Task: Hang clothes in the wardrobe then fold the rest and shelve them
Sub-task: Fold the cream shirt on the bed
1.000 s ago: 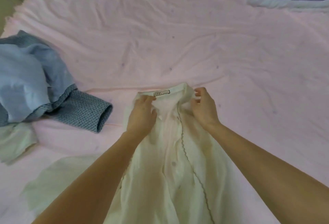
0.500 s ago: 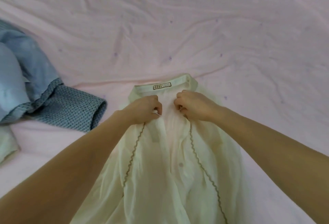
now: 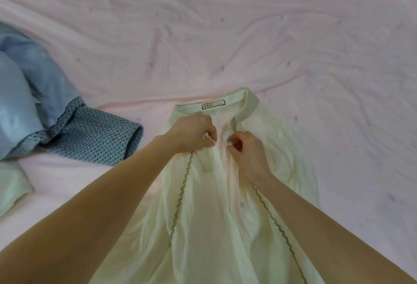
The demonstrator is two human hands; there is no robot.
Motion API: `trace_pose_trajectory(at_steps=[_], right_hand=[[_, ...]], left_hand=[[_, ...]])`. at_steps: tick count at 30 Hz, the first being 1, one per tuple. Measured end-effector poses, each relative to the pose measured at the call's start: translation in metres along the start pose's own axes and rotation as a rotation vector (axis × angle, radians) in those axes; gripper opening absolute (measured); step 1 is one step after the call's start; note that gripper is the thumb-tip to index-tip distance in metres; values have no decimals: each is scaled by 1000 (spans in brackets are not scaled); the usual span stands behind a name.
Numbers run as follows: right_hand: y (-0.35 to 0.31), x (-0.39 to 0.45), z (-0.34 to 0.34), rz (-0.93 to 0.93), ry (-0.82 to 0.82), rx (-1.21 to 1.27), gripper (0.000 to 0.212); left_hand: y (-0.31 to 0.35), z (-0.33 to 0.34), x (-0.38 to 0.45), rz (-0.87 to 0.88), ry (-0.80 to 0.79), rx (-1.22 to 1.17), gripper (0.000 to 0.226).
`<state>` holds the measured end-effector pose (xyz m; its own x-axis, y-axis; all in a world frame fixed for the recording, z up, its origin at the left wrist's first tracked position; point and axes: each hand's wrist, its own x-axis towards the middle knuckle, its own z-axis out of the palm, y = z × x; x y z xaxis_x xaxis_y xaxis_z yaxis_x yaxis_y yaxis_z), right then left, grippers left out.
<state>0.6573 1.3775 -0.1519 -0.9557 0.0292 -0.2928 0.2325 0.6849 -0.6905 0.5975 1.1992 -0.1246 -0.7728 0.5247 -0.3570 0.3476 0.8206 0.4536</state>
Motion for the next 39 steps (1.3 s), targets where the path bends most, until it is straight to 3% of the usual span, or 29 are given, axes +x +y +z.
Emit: trace_pose_trajectory(at_steps=[1,3,5,6,9,15,19,22,26,31,33,39], right_hand=[[0,2,2,9,-2,-13,19],[-1,5,4,38,3,-5,19],[0,6,6,52,10,8,18],[0,7,7,52,13,2,16],[-1,9,8,48,15,-34,9],[-6,19,8,76,-29,-57,9],[-9,23,3,82,-81,-70,10],[-14,26,-2,44,-87,-75,8],[-28,29,-3,-17,-122,-60,11],[-30,31,2,-48,-185,-212,7],[-31,28,1,-59,-144,-218,7],[-34,19,-7,200,-115,290,15]], left_hand=[[3,1,-3,3,91,58,24],[17,10,-13,-82,452,-33,28],[41,22,-27,-285,750,-386,13],[52,29,-33,-397,773,-573,6],[66,55,-36,-634,654,-764,6],[58,76,-17,-760,526,-545,30],[61,72,-12,-795,475,-438,20],[57,68,-15,-854,532,-682,6],[52,54,-27,-929,637,-1164,13],[63,29,-30,-1003,593,-1722,7],[63,26,-28,-1001,582,-1787,12],[65,34,-23,-929,530,-1633,6]])
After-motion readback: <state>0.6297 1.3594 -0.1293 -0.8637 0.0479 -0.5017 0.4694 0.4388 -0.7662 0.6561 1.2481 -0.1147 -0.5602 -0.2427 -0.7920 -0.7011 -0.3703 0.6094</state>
